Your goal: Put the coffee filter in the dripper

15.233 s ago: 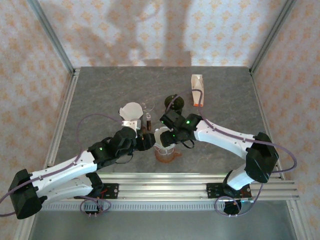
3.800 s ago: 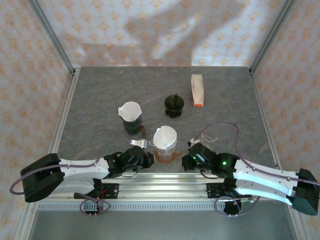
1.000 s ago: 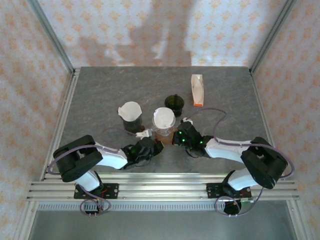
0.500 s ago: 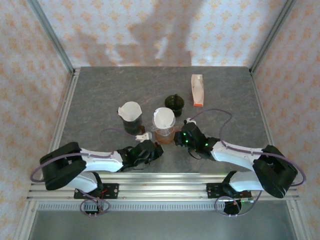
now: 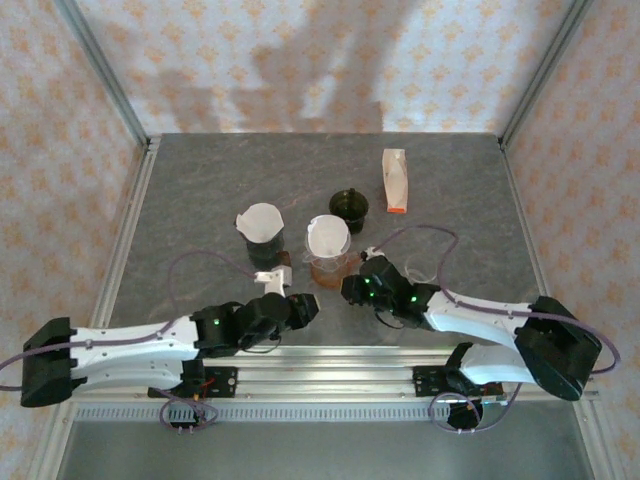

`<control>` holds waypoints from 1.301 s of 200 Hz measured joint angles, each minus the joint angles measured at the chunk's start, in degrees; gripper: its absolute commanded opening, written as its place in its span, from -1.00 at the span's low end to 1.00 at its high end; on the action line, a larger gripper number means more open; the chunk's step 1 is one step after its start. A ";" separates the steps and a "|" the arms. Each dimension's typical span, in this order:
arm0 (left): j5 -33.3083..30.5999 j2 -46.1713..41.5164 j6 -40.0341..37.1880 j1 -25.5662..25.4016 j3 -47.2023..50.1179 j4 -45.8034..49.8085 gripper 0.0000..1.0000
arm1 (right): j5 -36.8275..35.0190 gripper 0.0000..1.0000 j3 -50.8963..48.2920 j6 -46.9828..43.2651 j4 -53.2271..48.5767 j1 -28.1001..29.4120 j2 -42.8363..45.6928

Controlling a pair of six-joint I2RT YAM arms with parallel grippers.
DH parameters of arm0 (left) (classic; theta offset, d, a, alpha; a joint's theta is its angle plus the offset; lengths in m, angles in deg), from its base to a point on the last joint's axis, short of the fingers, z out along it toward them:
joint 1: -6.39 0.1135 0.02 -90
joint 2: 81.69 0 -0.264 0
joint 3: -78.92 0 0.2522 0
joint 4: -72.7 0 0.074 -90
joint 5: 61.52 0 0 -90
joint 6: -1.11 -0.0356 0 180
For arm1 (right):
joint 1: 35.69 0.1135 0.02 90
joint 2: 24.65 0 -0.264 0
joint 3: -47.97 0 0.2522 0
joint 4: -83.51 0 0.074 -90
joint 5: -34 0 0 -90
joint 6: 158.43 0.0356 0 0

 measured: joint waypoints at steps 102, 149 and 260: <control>-11.67 -15.78 -10.08 -5.16 -4.81 11.74 0.99 | 4.52 -0.70 -1.33 3.48 13.27 -1.22 -12.76; -14.51 -20.70 -11.04 -5.16 -4.81 14.97 0.99 | 5.16 -0.73 -1.33 4.57 18.18 -2.21 -15.54; -17.90 -26.16 -10.99 -5.16 -3.19 19.45 0.99 | 6.69 -0.76 6.29 4.28 21.14 -5.53 -24.55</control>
